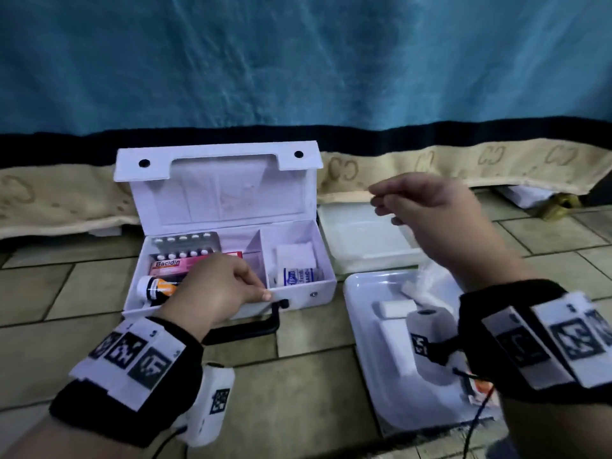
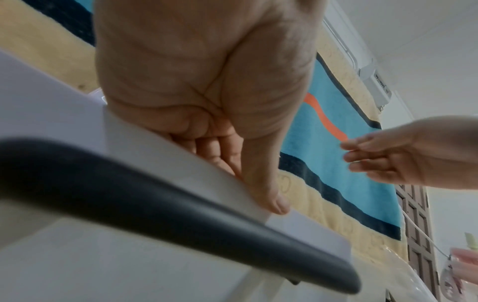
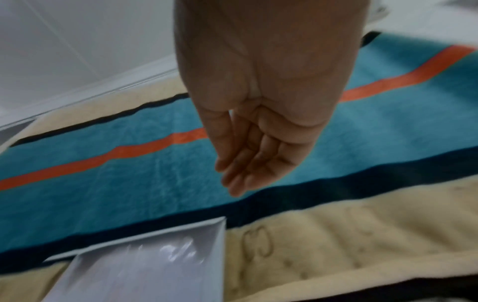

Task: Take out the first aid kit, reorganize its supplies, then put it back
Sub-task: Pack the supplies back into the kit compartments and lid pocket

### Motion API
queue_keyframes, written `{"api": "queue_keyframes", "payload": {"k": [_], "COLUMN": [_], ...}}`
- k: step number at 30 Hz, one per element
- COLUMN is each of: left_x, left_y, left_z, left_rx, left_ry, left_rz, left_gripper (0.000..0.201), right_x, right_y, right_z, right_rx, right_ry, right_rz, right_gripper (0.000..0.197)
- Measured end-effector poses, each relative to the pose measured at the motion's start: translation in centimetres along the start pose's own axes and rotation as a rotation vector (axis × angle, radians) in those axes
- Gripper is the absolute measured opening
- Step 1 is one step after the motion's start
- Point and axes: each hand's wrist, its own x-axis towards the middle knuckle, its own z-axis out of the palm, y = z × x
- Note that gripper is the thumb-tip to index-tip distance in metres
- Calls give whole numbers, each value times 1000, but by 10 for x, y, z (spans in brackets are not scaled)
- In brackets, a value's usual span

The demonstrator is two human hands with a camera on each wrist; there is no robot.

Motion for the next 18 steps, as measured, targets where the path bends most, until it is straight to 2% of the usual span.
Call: {"api": "queue_keyframes", "payload": {"k": [2, 4, 9, 11, 13, 18], "left_x": [-1, -1, 1, 2, 2, 1], "left_y": [0, 1, 3, 3, 3, 2], "left_z": [1, 1, 0, -1, -1, -1], "left_rx": [12, 20, 14, 7, -11, -25], "left_ry": [8, 11, -14, -20, -20, -18], "left_rz": [-6, -14, -31, -34, -39, -53], "left_gripper": [21, 18, 14, 13, 12, 12], "right_x": [-17, -34, -67, -76, -82, -84], "right_y": [8, 23, 54, 61, 69, 80], "right_z": [-26, -41, -33, -25, -18, -3], "right_rx": [98, -19, -537, -733, -828, -905], "right_ry": [59, 62, -204, -356, -453, -526], "right_rz": [50, 103, 164, 199, 239, 179], "right_gripper": [29, 26, 18, 34, 50, 71]}}
